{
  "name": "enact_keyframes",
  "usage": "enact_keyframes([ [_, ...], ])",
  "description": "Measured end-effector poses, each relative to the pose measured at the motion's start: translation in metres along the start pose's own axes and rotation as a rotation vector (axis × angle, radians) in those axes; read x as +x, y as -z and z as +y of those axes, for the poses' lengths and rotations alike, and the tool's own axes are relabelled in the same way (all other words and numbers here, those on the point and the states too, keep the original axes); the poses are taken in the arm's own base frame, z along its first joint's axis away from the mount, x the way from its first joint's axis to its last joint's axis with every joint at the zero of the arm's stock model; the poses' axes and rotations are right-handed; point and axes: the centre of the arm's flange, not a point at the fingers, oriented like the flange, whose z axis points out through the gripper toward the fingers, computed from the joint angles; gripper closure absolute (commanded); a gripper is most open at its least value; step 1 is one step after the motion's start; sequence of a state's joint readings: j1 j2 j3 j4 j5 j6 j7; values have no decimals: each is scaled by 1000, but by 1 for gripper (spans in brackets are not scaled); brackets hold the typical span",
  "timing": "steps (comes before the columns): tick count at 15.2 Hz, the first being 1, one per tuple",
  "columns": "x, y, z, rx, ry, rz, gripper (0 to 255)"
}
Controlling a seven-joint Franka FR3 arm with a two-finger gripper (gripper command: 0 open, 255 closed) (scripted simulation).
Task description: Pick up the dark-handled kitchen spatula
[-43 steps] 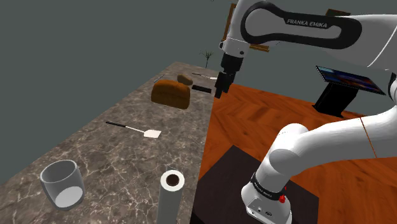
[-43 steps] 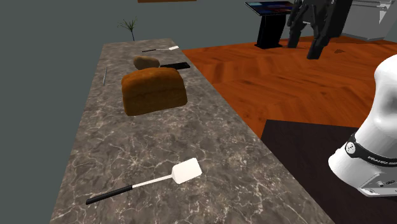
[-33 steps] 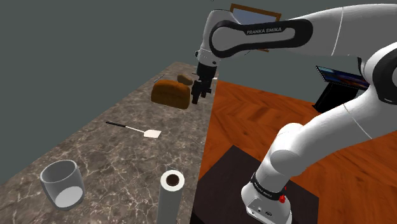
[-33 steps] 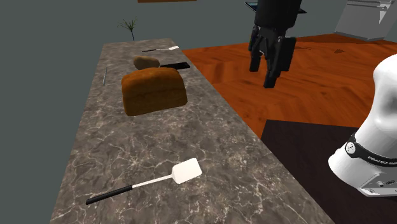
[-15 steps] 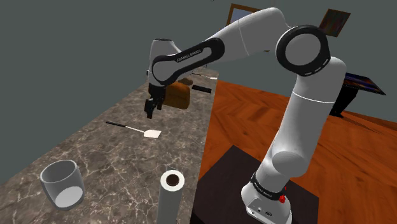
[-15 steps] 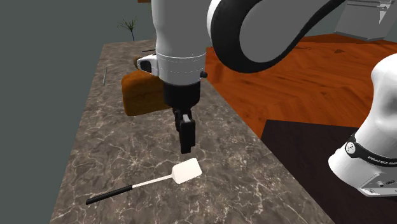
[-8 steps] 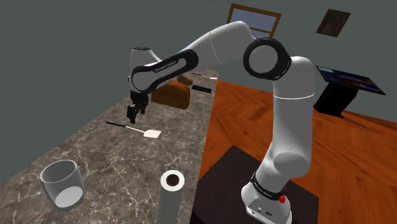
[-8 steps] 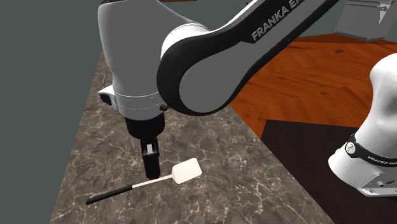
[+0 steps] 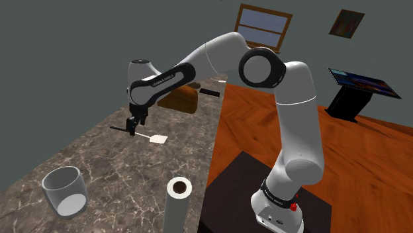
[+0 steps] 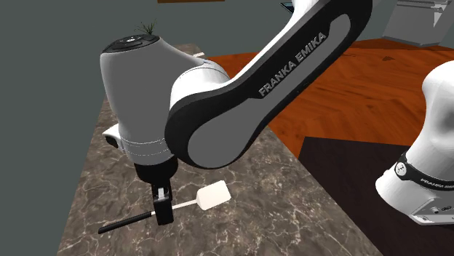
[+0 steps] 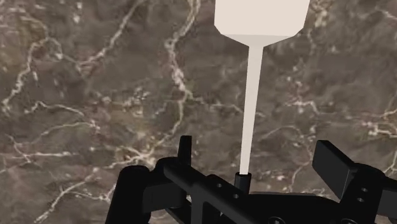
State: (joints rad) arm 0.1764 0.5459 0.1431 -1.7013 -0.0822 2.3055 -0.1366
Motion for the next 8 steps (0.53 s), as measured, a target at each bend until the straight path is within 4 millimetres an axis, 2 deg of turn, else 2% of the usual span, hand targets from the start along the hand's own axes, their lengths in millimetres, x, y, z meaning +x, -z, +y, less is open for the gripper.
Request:
enact_keyframes([
  [2,-1,-9,-1,0,0,0,0],
  [3,-1,-11,-1,0,0,0,255],
  [8,-1,-14,-1,0,0,1,255],
])
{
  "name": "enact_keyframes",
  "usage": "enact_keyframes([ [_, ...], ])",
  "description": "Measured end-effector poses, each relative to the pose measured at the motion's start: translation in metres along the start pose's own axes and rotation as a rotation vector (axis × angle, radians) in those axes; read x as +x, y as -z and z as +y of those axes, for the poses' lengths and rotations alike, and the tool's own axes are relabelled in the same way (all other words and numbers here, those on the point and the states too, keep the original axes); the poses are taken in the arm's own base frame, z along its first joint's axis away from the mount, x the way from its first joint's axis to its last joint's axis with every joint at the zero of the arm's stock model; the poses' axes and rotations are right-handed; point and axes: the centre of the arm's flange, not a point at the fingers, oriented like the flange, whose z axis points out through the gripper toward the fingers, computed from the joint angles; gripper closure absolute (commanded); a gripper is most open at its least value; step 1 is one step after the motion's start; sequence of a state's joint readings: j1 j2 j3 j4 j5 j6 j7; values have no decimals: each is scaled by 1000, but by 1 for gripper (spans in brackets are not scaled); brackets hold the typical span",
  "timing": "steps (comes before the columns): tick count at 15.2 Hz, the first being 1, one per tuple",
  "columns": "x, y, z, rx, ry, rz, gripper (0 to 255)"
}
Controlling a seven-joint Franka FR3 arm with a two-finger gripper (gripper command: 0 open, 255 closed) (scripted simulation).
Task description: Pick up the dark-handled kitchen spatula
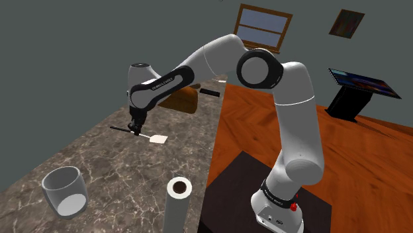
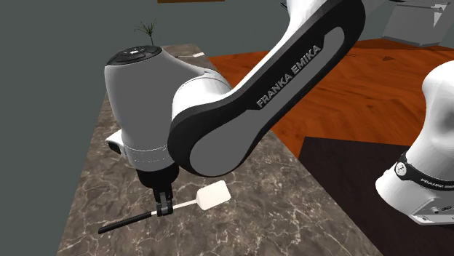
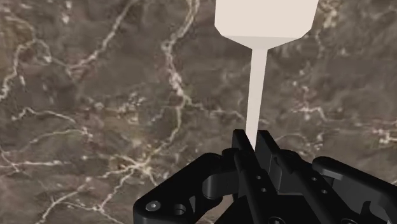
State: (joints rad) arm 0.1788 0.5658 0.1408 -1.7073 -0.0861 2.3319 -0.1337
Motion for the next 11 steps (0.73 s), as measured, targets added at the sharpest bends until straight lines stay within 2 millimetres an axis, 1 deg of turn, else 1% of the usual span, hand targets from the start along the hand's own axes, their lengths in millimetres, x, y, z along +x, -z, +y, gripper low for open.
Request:
enact_keyframes([
  [6,0,2,0,0,0,0,255],
  [11,2,26,0,0,0,0,255],
])
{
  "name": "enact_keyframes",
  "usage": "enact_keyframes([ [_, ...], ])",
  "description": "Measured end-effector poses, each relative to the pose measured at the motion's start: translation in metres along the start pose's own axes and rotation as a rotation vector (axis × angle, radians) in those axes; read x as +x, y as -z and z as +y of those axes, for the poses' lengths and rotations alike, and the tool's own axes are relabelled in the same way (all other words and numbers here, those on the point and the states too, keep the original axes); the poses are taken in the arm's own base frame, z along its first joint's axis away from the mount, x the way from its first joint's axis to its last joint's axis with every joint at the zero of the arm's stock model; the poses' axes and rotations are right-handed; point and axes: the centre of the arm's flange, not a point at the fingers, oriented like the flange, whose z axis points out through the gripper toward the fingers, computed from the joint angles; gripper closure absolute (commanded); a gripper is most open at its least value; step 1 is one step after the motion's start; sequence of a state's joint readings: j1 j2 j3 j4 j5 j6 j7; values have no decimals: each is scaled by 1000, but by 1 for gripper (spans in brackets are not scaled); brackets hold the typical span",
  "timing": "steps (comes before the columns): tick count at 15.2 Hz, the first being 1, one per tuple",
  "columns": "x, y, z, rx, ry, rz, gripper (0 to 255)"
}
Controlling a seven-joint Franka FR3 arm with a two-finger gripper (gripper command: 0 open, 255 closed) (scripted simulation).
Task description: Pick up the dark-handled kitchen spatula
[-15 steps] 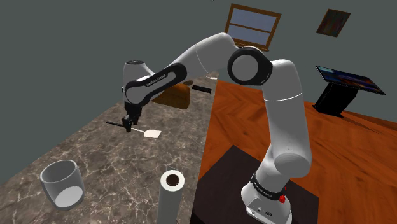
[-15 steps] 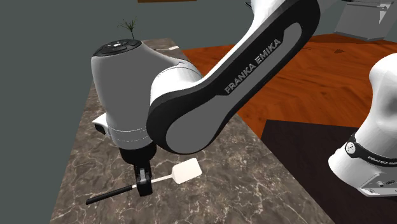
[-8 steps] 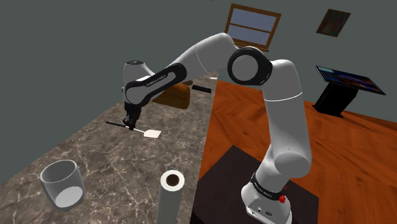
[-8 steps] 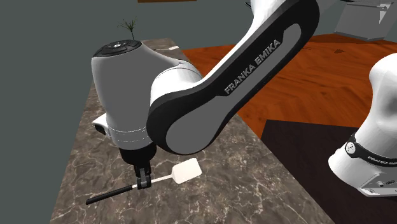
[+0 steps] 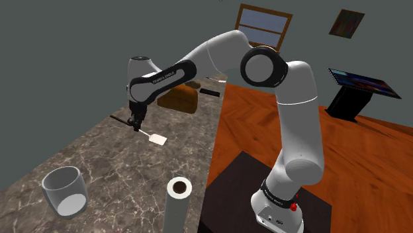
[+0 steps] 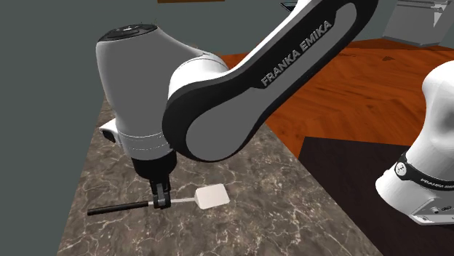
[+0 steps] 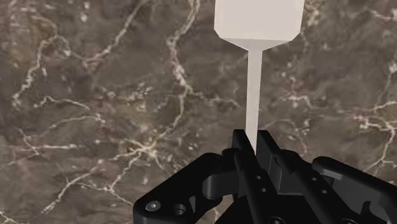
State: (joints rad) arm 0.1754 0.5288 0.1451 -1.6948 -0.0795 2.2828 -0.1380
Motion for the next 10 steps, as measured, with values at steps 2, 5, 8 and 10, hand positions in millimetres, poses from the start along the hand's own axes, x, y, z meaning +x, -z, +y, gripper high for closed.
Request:
enact_keyframes([
  [2,1,11,0,0,0,0,255],
  [5,3,27,0,0,0,0,255],
  [8,3,43,0,0,0,0,255],
  [10,3,51,0,0,0,0,255],
])
